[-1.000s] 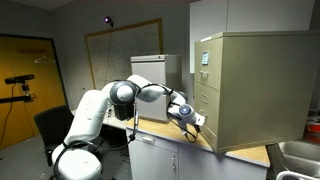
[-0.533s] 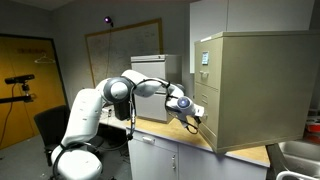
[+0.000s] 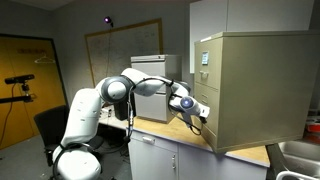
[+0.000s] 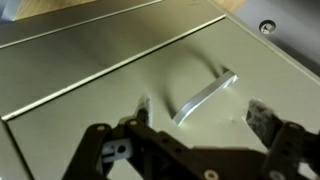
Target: Open the bottom drawer of the file cabinet on the right fully
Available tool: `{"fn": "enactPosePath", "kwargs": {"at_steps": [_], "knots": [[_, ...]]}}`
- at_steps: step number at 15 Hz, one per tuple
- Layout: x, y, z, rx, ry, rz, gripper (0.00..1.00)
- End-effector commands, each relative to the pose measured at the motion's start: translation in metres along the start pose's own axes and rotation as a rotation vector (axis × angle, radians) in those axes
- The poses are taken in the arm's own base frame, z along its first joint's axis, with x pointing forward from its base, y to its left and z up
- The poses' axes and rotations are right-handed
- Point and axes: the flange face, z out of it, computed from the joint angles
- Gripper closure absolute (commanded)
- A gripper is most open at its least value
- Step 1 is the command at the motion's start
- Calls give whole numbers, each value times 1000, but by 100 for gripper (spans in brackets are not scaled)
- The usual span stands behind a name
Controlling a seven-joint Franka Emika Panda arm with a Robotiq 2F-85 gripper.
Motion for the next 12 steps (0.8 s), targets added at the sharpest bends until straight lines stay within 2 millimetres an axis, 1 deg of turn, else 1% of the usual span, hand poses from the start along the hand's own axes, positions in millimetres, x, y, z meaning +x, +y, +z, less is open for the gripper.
{"fn": "enactPosePath", "kwargs": {"at_steps": [1,4,7,10,12], "knots": [[3,19,19,-11,-5,93,0],[0,35,35,-45,-24,152,0],[6,29,44,-27,-28,196,0],[20,18,40,4,-5,223,0],[32,13,30,18,27,235,0]]}}
